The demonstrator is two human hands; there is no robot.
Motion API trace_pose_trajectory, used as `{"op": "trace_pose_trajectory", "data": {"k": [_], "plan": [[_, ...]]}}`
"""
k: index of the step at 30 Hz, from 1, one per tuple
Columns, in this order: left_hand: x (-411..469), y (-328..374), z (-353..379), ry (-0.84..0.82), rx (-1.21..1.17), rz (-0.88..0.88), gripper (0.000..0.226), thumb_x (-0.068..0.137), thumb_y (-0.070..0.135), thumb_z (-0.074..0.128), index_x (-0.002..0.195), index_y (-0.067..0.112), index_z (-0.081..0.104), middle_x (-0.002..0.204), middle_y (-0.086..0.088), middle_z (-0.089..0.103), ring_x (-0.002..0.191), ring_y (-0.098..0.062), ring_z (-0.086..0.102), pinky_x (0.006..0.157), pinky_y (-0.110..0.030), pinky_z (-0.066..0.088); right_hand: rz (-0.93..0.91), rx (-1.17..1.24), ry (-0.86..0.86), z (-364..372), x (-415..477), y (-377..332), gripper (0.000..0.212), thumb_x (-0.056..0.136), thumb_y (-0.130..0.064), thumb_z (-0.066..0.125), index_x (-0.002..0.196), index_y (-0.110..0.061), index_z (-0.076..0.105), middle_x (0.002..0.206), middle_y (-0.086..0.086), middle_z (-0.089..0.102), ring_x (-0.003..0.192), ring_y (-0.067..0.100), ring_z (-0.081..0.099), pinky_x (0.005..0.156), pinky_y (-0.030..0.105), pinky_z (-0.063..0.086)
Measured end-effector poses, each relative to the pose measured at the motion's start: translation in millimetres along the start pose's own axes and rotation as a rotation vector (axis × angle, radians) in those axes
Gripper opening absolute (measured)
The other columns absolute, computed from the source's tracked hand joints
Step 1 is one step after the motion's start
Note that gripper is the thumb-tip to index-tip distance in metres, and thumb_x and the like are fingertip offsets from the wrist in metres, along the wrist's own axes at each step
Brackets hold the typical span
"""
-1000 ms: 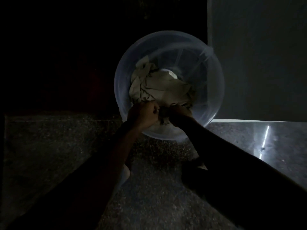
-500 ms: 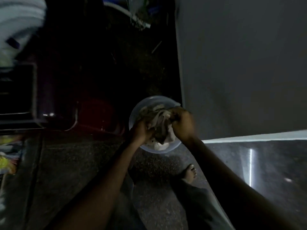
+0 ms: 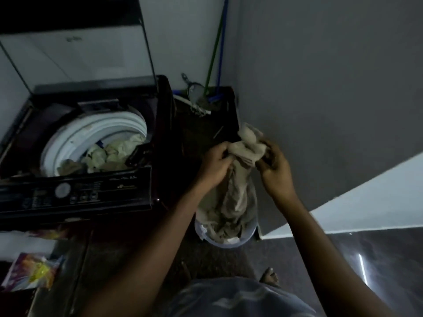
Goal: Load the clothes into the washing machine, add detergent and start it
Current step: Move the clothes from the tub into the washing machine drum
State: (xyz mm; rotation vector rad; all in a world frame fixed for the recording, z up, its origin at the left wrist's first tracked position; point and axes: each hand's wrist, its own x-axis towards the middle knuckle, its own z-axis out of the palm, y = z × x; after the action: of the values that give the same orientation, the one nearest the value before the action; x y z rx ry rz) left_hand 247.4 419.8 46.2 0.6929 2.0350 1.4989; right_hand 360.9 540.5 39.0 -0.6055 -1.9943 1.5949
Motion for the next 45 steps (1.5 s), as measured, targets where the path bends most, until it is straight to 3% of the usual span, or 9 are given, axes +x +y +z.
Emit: {"op": "trace_pose_trajectory", "data": {"k": [4,7,13,19,24,29,33,39,45], "plan": [[5,50,-5,-0.040,-0.073,0.062,0.024,0.096,0.006,0.051,0.109,0.018,0.067,0.096,-0.003,0.069,0.089,-0.018,0.066,0.080,-0.037,0.051,0.137,0.016,-0.140,3,-9,10,0.058,0.085,-0.019,0.073,0.136,-0.022,0.045,0.125,-0.016,0.058,0.112,-0.006,0.056,0.090,0.022,0.052],[7,74,-14,-0.083,-0.155,0.094,0.023,0.098,0.002,0.049,0.106,0.014,0.066,0.090,-0.005,0.068,0.082,-0.014,0.067,0.073,-0.028,0.053,0.273,-0.037,-0.303,25,-4,20,0.038,0.091,-0.026,0.066,0.126,-0.012,0.057,0.119,0.002,0.067,0.108,0.016,0.065,0.088,0.033,0.056],[15,34,-58,0.165,-0.082,-0.144,0.015,0.095,0.017,0.058,0.110,0.019,0.061,0.087,-0.005,0.065,0.067,-0.017,0.060,0.059,-0.029,0.045,0.185,-0.161,-0.072,14,27,1,0.021,0.097,0.005,0.040,0.097,-0.009,0.056,0.087,-0.005,0.060,0.073,-0.005,0.056,0.062,0.007,0.043],[14,4,-59,0.051,0.300,-0.119,0.130,0.055,0.055,0.089,0.156,0.026,0.014,0.160,-0.005,0.023,0.144,-0.025,0.030,0.115,-0.047,0.034,0.070,-0.192,0.018,-1,71,-43,0.010,0.083,-0.006,0.053,0.089,-0.013,0.056,0.079,-0.004,0.057,0.074,0.011,0.053,0.062,0.019,0.042],[24,43,-32,-0.131,0.078,0.027,0.101,0.066,0.068,0.077,0.150,0.031,0.035,0.148,0.005,0.048,0.134,-0.014,0.047,0.111,-0.045,0.041,-0.114,-0.110,-0.107,26,86,-118,0.023,0.081,0.011,0.051,0.090,-0.009,0.058,0.079,-0.006,0.058,0.071,0.002,0.054,0.062,0.009,0.046],[36,69,-33,0.041,-0.231,0.008,0.037,0.099,0.018,0.056,0.135,0.010,0.056,0.129,-0.007,0.063,0.116,-0.020,0.061,0.099,-0.030,0.049,-0.128,-0.010,-0.267,9,92,-142,0.033,0.082,0.009,0.056,0.110,-0.009,0.057,0.102,0.000,0.062,0.089,0.002,0.059,0.076,0.011,0.049],[45,85,-41,0.243,-0.636,-0.067,0.028,0.100,0.016,0.051,0.121,0.005,0.065,0.117,-0.016,0.069,0.109,-0.032,0.065,0.097,-0.046,0.052,0.017,-0.048,-0.208,-6,83,-95,0.069,0.072,-0.013,0.083,0.132,-0.020,0.050,0.128,-0.004,0.056,0.115,0.014,0.054,0.097,0.030,0.049],[36,139,-43,0.075,-1.118,-0.051,0.029,0.097,0.026,0.044,0.109,0.009,0.065,0.095,-0.010,0.068,0.085,-0.025,0.064,0.084,-0.038,0.051,0.200,-0.151,-0.489,43,51,-15,0.085,0.065,-0.029,0.089,0.138,-0.024,0.045,0.129,-0.013,0.057,0.119,0.005,0.055,0.092,0.016,0.048],[49,126,-76,0.377,-0.587,0.159,0.044,0.071,0.011,0.075,0.113,0.007,0.063,0.101,-0.003,0.071,0.090,-0.018,0.068,0.078,-0.028,0.056,0.238,-0.293,-0.191,43,66,-8,0.037,0.087,-0.012,0.067,0.122,-0.003,0.061,0.109,0.002,0.060,0.103,0.017,0.058,0.076,0.020,0.045]]}}
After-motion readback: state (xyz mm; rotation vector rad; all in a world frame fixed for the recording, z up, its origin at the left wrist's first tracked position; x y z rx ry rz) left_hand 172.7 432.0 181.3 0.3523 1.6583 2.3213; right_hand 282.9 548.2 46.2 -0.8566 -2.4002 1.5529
